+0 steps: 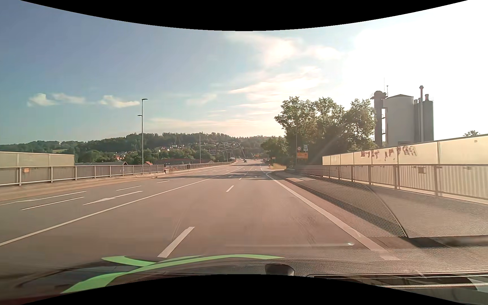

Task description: Follow the waypoints while adhering to traffic rules and regulations

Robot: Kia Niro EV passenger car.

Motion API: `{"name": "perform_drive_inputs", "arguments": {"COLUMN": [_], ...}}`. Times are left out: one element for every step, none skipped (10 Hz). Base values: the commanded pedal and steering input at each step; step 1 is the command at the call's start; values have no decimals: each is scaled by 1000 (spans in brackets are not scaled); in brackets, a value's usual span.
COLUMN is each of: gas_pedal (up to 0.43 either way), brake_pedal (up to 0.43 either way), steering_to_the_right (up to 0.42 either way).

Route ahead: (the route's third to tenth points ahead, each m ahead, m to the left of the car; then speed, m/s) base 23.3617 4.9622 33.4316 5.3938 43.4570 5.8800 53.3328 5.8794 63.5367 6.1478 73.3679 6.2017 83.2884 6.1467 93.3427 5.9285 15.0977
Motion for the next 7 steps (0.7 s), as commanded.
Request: {"name": "perform_drive_inputs", "arguments": {"gas_pedal": [98,98,98,110,110,110,98], "brake_pedal": [0,0,0,0,0,0,0], "steering_to_the_right": [-2,-2,-3,-3,-3,-3,-3]}}
